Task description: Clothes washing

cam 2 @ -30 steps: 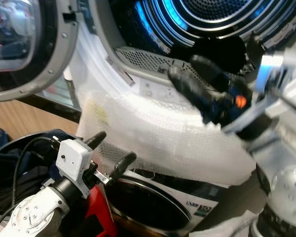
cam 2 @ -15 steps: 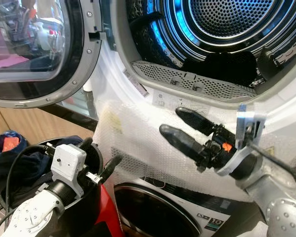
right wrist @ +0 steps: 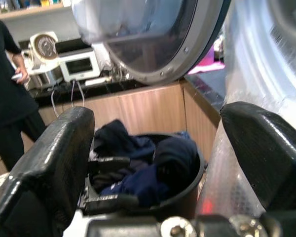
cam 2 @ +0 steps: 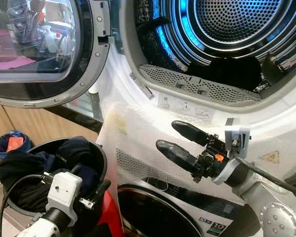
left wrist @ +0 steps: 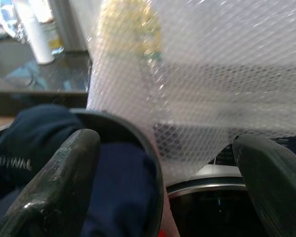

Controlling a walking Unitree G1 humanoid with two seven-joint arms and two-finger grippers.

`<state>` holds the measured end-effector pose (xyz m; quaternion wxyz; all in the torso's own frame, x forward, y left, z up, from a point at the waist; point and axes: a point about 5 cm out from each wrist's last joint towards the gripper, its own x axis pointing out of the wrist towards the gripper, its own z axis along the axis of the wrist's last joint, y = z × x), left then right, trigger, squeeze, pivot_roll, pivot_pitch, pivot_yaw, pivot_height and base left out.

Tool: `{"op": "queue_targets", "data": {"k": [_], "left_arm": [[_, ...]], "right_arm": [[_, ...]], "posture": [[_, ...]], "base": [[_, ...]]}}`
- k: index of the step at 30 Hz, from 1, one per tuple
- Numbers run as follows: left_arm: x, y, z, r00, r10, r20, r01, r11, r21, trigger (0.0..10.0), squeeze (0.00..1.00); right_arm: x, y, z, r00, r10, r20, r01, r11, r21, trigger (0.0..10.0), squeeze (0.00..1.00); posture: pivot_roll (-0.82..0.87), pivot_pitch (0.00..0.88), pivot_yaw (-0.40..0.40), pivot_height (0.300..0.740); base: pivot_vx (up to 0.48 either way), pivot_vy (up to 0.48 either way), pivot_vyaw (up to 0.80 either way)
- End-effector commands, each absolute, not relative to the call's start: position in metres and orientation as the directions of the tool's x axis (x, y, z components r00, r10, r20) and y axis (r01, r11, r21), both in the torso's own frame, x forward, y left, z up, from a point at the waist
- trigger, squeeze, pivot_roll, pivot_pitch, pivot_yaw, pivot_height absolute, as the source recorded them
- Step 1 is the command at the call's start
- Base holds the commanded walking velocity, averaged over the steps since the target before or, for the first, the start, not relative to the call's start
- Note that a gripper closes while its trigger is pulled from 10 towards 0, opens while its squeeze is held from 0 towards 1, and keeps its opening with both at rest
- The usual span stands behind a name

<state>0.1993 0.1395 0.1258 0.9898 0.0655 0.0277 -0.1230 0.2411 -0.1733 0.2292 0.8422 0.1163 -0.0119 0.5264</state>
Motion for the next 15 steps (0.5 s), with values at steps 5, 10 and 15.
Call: {"op": "queue_targets", "data": {"k": [5,10,15], "left_arm": [[0.197,0.147,0.115,0.976,-0.194,-0.102,0.202,0.976,0.079,10.0,0.00],[0.197,0.155,0.109,0.982,-0.154,-0.114,0.161,0.985,0.059,10.0,0.00],[0.197,0.162,0.101,0.983,-0.115,-0.141,0.121,0.992,0.031,10.0,0.00]], "right_arm": [[0.237,-0.172,0.220,0.422,0.902,0.093,-0.896,0.398,0.199,10.0,0.00],[0.229,-0.168,0.209,0.380,0.924,0.029,-0.907,0.367,0.205,10.0,0.00],[0.222,-0.165,0.194,0.357,0.933,-0.043,-0.910,0.358,0.210,10.0,0.00]], "posture": [[0.11,0.000,-0.133,0.740],[0.11,0.000,-0.132,0.740],[0.10,0.000,-0.132,0.740]], "base": [[0.000,0.000,0.00],[0.000,0.000,0.00],[0.000,0.000,0.00]]}}
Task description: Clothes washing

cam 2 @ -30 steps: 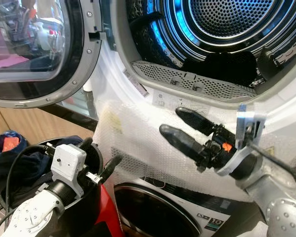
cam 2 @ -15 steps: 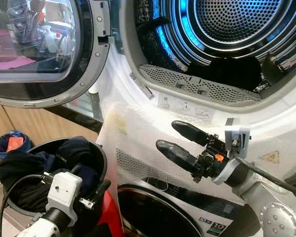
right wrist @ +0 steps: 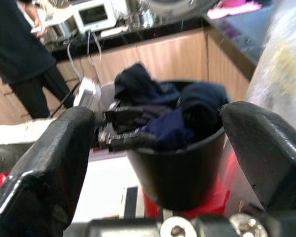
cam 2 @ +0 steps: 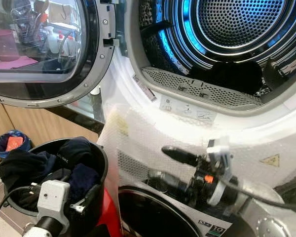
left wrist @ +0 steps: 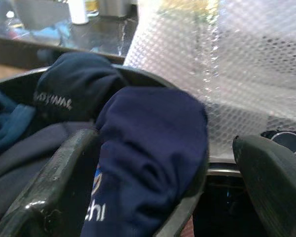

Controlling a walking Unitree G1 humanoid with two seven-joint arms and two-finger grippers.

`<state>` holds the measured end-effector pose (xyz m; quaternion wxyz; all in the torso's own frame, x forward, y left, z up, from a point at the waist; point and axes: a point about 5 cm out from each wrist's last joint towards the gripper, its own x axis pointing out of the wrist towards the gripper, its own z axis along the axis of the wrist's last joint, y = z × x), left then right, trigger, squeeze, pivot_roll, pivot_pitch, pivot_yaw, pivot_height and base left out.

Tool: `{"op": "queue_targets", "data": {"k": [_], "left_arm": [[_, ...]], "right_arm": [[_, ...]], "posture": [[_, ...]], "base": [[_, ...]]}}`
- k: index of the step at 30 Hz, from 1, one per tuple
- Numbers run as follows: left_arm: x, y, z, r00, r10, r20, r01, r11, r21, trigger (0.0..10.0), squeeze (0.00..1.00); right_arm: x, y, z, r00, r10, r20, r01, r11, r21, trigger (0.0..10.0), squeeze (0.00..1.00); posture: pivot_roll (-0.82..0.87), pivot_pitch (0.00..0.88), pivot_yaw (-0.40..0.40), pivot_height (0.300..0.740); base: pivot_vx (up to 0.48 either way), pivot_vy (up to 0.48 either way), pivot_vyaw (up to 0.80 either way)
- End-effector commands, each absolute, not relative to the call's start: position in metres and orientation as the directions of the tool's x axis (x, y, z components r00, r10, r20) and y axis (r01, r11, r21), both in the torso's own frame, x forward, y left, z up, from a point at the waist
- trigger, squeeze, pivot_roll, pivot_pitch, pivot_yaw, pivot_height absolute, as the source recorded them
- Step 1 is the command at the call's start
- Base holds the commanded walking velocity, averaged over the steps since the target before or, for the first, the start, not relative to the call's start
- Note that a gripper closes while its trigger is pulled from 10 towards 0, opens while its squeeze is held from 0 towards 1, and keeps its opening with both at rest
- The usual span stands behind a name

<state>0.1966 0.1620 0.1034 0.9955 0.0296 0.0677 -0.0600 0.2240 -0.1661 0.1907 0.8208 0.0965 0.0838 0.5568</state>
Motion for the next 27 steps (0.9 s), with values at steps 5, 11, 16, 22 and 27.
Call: {"op": "queue_targets", "data": {"k": [5,11,16,22,27], "left_arm": [[0.204,0.167,0.094,0.982,-0.112,-0.149,0.118,0.993,0.028,10.0,0.00],[0.218,0.176,0.091,0.983,-0.113,-0.142,0.121,0.991,0.050,10.0,0.00],[0.231,0.183,0.090,0.984,-0.113,-0.137,0.121,0.991,0.055,10.0,0.00],[0.241,0.178,0.083,0.974,-0.169,-0.150,0.179,0.982,0.057,10.0,0.00],[0.247,0.168,0.079,0.946,-0.269,-0.178,0.279,0.960,0.033,10.0,0.00]], "right_arm": [[0.219,-0.162,0.184,0.348,0.935,-0.071,-0.908,0.355,0.225,10.0,0.00],[0.217,-0.161,0.183,0.351,0.934,-0.068,-0.906,0.357,0.229,10.0,0.00],[0.215,-0.161,0.182,0.356,0.932,-0.064,-0.906,0.361,0.222,10.0,0.00],[0.213,-0.161,0.183,0.366,0.929,-0.062,-0.903,0.370,0.218,10.0,0.00],[0.212,-0.162,0.184,0.373,0.926,-0.058,-0.901,0.377,0.213,10.0,0.00]], "posture": [[0.09,0.000,-0.132,0.740],[0.08,0.000,-0.133,0.740],[0.06,0.000,-0.128,0.740],[0.04,0.000,-0.124,0.740],[0.03,0.000,-0.120,0.740]], "base": [[0.000,0.000,0.00],[0.000,0.000,0.00],[0.000,0.000,0.00],[0.000,0.000,0.00],[0.000,0.000,0.00]]}}
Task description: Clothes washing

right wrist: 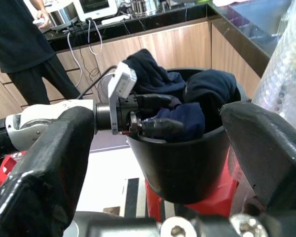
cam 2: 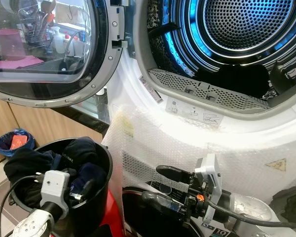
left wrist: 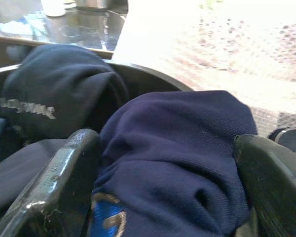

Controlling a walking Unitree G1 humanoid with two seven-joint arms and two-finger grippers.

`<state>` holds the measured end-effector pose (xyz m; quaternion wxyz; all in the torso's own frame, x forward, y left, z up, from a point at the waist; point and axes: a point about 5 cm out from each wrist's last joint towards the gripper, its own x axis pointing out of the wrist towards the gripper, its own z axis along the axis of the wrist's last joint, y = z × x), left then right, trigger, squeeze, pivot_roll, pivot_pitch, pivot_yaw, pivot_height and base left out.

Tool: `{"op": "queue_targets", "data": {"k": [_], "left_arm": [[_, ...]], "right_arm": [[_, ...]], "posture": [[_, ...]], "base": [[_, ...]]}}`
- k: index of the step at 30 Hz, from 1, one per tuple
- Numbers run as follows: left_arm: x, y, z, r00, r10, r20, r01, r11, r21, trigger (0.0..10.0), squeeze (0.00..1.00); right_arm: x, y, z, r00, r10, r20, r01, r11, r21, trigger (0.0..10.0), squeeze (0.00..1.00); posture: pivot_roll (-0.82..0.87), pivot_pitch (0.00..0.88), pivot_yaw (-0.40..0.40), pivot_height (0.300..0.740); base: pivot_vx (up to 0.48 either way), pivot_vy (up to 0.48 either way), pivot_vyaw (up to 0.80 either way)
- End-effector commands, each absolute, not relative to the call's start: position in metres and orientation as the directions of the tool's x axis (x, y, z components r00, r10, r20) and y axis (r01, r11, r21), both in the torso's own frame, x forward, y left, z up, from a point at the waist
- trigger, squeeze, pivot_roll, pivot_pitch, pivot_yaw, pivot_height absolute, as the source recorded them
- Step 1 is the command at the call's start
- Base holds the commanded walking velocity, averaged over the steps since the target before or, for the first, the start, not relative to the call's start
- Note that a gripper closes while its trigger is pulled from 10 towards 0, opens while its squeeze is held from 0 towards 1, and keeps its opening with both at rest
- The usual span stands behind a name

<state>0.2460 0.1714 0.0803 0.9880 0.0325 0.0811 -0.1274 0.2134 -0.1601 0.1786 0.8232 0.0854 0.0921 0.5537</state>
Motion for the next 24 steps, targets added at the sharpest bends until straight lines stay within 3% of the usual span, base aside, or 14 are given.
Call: {"op": "queue_targets", "data": {"k": [1,5,15,17,19,20,24], "left_arm": [[0.247,0.166,0.077,0.938,-0.288,-0.191,0.296,0.955,0.013,10.0,0.00],[0.244,0.159,0.071,0.917,-0.336,-0.213,0.339,0.940,-0.026,10.0,0.00],[0.231,0.157,0.061,0.942,-0.241,-0.233,0.240,0.970,-0.036,9.8,0.00],[0.229,0.158,0.060,0.954,-0.196,-0.227,0.191,0.981,-0.042,7.0,0.00],[0.229,0.158,0.060,0.955,-0.193,-0.227,0.187,0.981,-0.046,7.0,0.00],[0.229,0.159,0.060,0.959,-0.177,-0.223,0.173,0.984,-0.038,4.4,0.00],[0.227,0.160,0.060,0.962,-0.163,-0.220,0.154,0.986,-0.055,4.0,0.00]], "right_arm": [[0.212,-0.162,0.185,0.375,0.925,-0.056,-0.901,0.378,0.211,10.0,0.00],[0.211,-0.163,0.186,0.381,0.923,-0.055,-0.900,0.384,0.204,10.0,0.00],[0.213,-0.168,0.189,0.396,0.917,-0.053,-0.896,0.398,0.195,10.0,0.00],[0.214,-0.168,0.189,0.395,0.917,-0.055,-0.897,0.398,0.193,10.0,0.00],[0.215,-0.169,0.189,0.394,0.917,-0.056,-0.897,0.397,0.192,10.0,0.00],[0.215,-0.169,0.189,0.392,0.918,-0.057,-0.899,0.395,0.191,10.0,0.00],[0.217,-0.170,0.189,0.388,0.920,-0.061,-0.900,0.392,0.189,10.0,0.00]], "posture": [[0.03,0.000,-0.120,0.740],[0.02,0.000,-0.116,0.740],[0.02,0.000,-0.116,0.740],[0.03,0.000,-0.120,0.740],[0.03,0.000,-0.120,0.740],[0.03,0.000,-0.123,0.740],[0.04,0.000,-0.127,0.740]], "base": [[0.000,0.000,0.00],[0.000,0.000,0.00],[0.000,0.000,0.00],[0.000,0.000,0.00],[0.000,0.000,0.00],[0.000,0.000,0.00],[0.000,0.000,0.00]]}}
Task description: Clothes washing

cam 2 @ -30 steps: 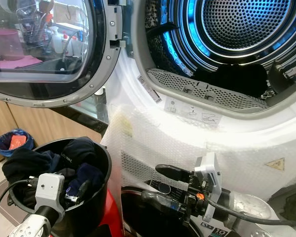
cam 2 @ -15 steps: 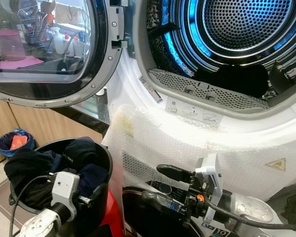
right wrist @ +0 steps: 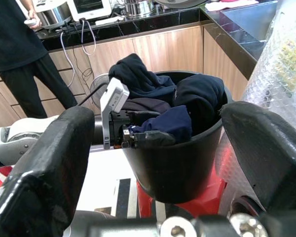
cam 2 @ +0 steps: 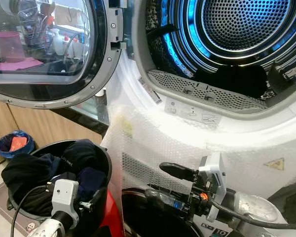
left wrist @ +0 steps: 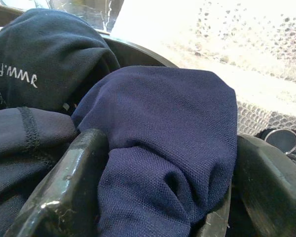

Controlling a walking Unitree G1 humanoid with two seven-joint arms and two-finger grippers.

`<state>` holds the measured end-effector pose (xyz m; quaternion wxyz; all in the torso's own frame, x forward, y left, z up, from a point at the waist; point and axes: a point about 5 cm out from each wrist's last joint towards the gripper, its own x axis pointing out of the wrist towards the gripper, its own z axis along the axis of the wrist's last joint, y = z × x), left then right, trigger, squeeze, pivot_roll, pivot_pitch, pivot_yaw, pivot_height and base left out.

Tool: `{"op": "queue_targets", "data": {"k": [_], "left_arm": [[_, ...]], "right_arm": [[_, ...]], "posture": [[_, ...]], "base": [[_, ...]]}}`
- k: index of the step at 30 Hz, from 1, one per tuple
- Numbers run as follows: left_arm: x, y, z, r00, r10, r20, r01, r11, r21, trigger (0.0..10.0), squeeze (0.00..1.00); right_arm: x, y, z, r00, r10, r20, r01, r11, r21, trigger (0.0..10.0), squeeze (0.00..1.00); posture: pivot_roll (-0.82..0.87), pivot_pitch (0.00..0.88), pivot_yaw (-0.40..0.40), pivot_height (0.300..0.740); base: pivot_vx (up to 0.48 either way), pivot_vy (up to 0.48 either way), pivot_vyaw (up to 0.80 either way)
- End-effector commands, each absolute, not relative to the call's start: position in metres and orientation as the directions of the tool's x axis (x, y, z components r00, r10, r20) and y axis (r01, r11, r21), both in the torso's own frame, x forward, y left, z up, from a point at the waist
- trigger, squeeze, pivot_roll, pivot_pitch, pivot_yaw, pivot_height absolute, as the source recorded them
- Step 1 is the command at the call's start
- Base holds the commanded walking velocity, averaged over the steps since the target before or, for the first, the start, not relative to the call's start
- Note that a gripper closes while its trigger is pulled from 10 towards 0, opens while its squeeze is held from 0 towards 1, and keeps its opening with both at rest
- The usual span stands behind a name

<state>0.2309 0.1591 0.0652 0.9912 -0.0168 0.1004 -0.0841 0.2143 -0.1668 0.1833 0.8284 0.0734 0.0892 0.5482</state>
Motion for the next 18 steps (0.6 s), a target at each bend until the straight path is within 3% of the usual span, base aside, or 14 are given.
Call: {"op": "queue_targets", "data": {"k": [1,8,9,18], "left_arm": [[0.2265,0.1599,0.0597,0.963,-0.158,-0.218,0.148,0.987,-0.058,3.8,0.00],[0.2243,0.1611,0.0607,0.970,-0.129,-0.208,0.119,0.991,-0.056,1.8,0.00],[0.2233,0.1612,0.0606,0.970,-0.125,-0.208,0.117,0.992,-0.053,0.0,0.00],[0.2192,0.1625,0.0630,0.978,-0.100,-0.182,0.094,0.995,-0.045,0.0,0.00]], "right_arm": [[0.2170,-0.1697,0.1895,0.387,0.920,-0.062,-0.901,0.392,0.187,10.0,0.00],[0.2186,-0.1711,0.1902,0.385,0.921,-0.067,-0.903,0.390,0.181,10.0,0.00],[0.2188,-0.1715,0.1905,0.385,0.921,-0.067,-0.903,0.390,0.181,10.0,0.00],[0.2194,-0.1738,0.1914,0.390,0.918,-0.070,-0.901,0.396,0.176,10.0,0.00]], "posture": [[0.04,0.000,-0.127,0.740],[0.04,0.000,-0.132,0.740],[0.04,0.000,-0.134,0.740],[0.04,0.000,-0.137,0.740]], "base": [[0.000,0.000,0.00],[0.000,0.000,0.00],[0.000,0.000,0.00],[0.000,0.000,0.00]]}}
